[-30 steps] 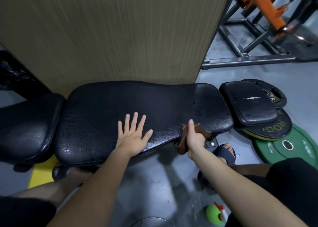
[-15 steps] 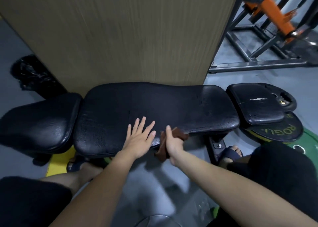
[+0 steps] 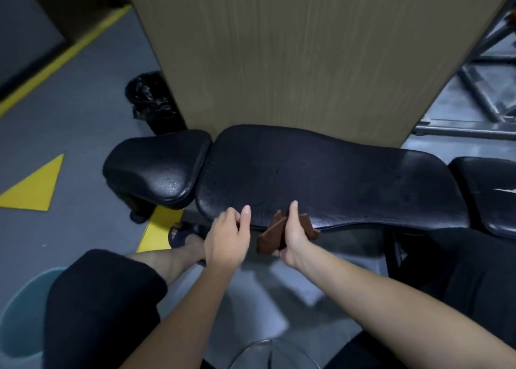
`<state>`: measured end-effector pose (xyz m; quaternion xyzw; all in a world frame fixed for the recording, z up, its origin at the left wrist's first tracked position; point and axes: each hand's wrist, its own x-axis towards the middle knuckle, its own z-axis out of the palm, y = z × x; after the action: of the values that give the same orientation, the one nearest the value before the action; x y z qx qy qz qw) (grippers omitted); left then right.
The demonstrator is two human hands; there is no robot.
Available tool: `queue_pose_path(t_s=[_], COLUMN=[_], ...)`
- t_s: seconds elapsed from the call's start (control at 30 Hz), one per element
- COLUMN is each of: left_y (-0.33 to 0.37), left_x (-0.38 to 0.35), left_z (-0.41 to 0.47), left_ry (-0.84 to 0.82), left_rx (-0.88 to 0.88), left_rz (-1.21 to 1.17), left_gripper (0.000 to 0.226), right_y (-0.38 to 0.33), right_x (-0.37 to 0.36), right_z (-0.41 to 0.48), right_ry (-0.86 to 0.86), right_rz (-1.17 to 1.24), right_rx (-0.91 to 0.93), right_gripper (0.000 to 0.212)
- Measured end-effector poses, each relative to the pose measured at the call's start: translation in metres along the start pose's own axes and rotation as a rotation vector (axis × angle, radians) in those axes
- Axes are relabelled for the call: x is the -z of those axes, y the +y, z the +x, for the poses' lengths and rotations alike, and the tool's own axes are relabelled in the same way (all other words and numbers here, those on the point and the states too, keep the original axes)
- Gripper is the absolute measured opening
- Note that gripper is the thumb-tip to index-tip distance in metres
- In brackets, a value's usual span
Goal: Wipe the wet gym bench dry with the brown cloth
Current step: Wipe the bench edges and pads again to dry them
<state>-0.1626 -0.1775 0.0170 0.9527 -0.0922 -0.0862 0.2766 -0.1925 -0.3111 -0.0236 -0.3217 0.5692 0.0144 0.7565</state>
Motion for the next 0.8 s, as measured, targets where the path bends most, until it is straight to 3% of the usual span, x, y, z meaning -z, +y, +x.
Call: queue_pose_path(t_s=[0.1,0.2,0.27,0.33,0.43,0.5,0.6,0.7,0.73,0.8], left_y=[0.009,0.013,0.019,0.03,0.04,0.049,0.069,0.073,0.071,0.061], left_x=[0.005,-0.001,-0.012,-0.028,-0.06,-0.079,-0.076,-0.077,-0.077,-0.074], left_z=[-0.008,-0.017,-0.026,-0.026,-0.008,0.003,0.007,0.008,0.011,0.017], left_ry=[-0.354,-0.725,-0.776,-0.753,-0.611,-0.505,-0.231,-0.028,0.005,0.055], left_rx=[0.402,0.584,0.585,0.626,0.83,0.907,0.977,1.005,1.012,1.005], left_rz=[-0.024,-0.142,-0.243,-0.462,-0.93,-1.117,-1.234,-1.33,-1.357,-1.328], left_gripper=[0.11,0.133,0.127,0.113,0.131,0.131,0.109,0.096,0.096,0.1], right_y=[-0.02,-0.027,-0.026,-0.026,-0.033,-0.042,-0.059,-0.071,-0.072,-0.068], right_x=[0.011,0.024,0.03,0.036,0.048,0.056,0.069,0.082,0.084,0.083], right_z=[-0.02,-0.021,-0.021,-0.022,-0.029,-0.033,-0.036,-0.015,-0.005,0.019], right_ry=[-0.234,-0.38,-0.413,-0.446,-0.461,-0.358,-0.106,0.178,0.193,0.104], right_rz=[-0.054,-0.163,-0.212,-0.287,-0.483,-0.723,-1.18,-1.496,-1.552,-1.657], right_rx=[-0.079,-0.1,-0.112,-0.094,-0.067,0.048,0.497,1.024,1.153,1.192], right_gripper=[0.085,0.097,0.108,0.102,0.097,0.094,0.081,0.053,0.054,0.082])
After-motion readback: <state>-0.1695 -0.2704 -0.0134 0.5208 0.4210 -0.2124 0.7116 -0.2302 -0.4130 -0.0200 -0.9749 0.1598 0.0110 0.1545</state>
